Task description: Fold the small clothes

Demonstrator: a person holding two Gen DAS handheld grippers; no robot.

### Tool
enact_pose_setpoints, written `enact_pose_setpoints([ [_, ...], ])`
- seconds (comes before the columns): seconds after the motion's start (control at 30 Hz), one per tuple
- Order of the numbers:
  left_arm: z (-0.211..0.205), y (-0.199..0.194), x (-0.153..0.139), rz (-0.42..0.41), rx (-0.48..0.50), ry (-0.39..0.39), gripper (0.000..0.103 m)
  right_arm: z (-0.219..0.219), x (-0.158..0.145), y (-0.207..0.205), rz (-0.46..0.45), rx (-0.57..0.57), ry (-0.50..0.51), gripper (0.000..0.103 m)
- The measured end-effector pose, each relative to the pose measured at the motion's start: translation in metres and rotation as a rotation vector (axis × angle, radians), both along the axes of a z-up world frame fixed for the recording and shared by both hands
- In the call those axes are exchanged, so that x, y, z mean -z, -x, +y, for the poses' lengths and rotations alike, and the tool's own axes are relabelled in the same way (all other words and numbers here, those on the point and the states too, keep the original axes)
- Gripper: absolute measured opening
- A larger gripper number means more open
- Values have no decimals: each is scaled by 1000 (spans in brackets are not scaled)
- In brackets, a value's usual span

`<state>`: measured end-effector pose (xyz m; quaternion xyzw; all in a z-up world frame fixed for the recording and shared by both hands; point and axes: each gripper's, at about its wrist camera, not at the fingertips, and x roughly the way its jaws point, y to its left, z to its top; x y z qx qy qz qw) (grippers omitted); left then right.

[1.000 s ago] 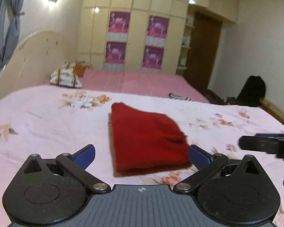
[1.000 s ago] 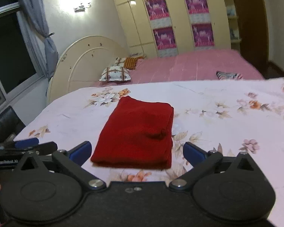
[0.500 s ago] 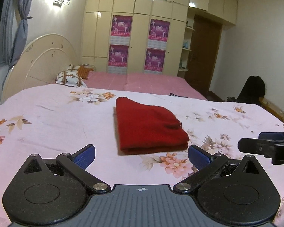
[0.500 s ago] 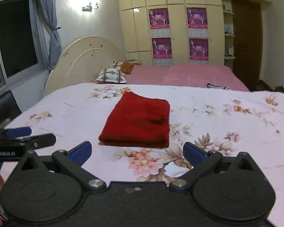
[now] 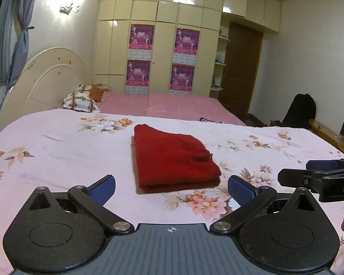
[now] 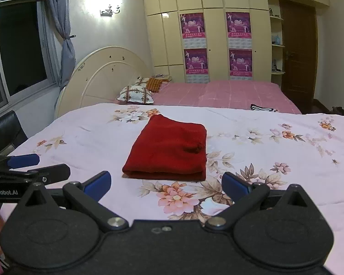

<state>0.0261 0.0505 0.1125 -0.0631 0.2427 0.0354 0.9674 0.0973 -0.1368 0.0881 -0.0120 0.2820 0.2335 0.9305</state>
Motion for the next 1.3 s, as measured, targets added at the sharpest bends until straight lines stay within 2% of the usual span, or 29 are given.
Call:
enact_pose_setpoints([
  [1.3, -3, -6, 0, -11, 25, -14, 103, -5, 0, -4, -9, 17, 7, 102],
])
